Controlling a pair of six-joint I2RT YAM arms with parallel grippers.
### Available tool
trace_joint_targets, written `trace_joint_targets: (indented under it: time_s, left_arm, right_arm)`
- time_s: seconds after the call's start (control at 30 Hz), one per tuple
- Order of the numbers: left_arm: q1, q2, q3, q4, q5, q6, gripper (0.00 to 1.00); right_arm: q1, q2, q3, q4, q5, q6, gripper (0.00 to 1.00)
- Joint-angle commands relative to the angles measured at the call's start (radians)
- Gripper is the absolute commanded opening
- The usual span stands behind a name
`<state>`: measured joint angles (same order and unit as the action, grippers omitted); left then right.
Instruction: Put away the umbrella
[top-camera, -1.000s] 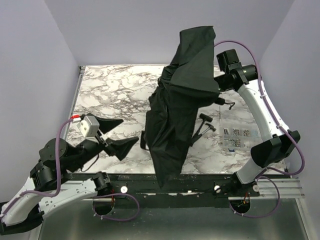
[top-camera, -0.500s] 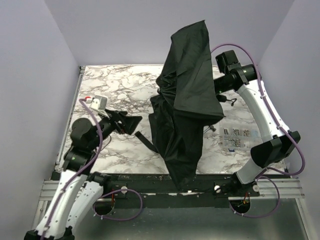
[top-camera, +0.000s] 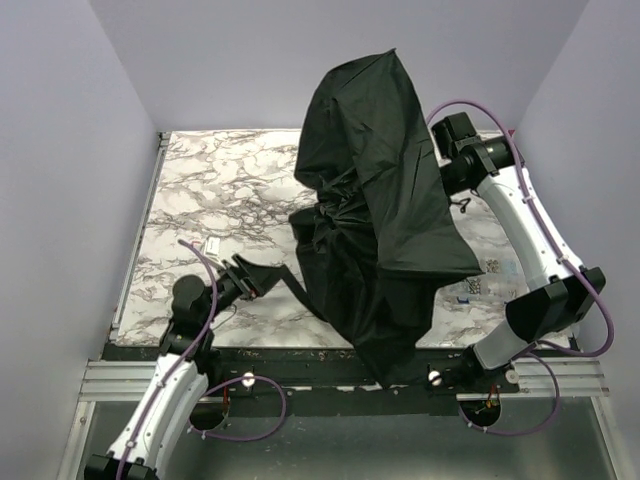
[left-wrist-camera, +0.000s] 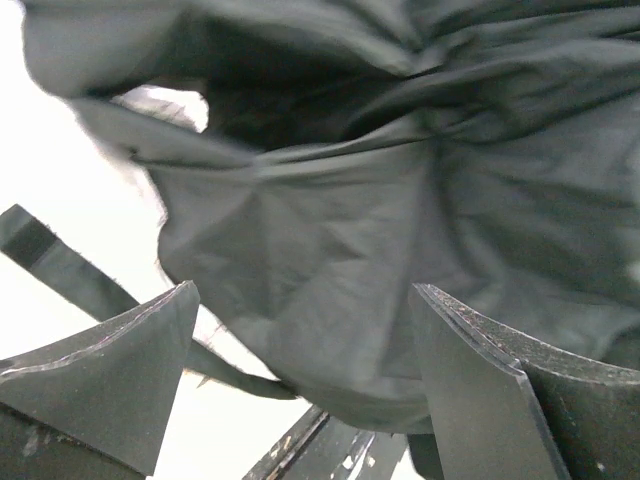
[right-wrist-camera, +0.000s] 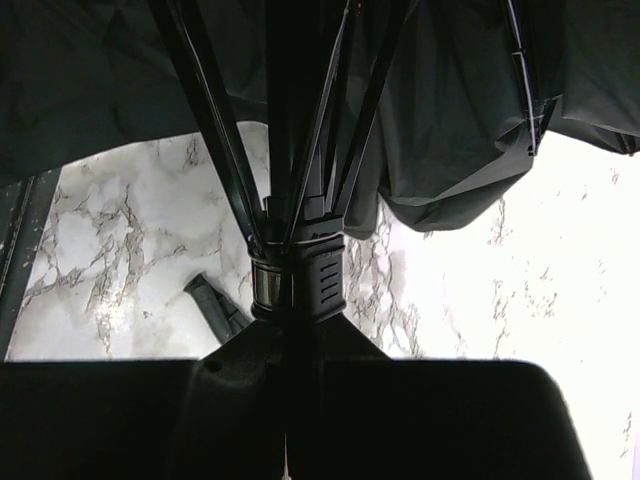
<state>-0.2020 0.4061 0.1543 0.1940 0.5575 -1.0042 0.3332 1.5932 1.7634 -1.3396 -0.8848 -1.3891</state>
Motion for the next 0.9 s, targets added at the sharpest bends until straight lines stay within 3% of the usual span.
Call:
trace_joint_targets:
  time_s: [0.0,0.33,0.6,0.7,0.87]
  left_arm:
    - [0.002,-0.009,-0.149,0.141,-0.038,-0.166,0.87]
    - [-0.022,0.194,-0.107,0.426,0.022,-0.155,0.83]
    - [-0.128,0.326,-0.057,0.499,-0.047,-0.156,0.76]
    - [-0.169,0.400,-0.015,0.516,-0.085,-0.150,0.67]
    - [-0.178,0.508,0.030,0.632,-0.096,-0.179,0.33]
  right_arm:
    - [0.006,0.018,0.070,-0.040,-0.145,-0.061,0.00]
    - [0.005,0.004,0.003,-0.018,-0.185,-0.050,0.00]
    - [0.006,0.004,-0.019,-0.005,-0.206,-0.036,0.00]
    - [0.006,0.006,-0.023,-0.008,-0.216,-0.037,0.00]
    - [0.006,-0.009,-0.064,0.012,-0.190,-0.028,0.00]
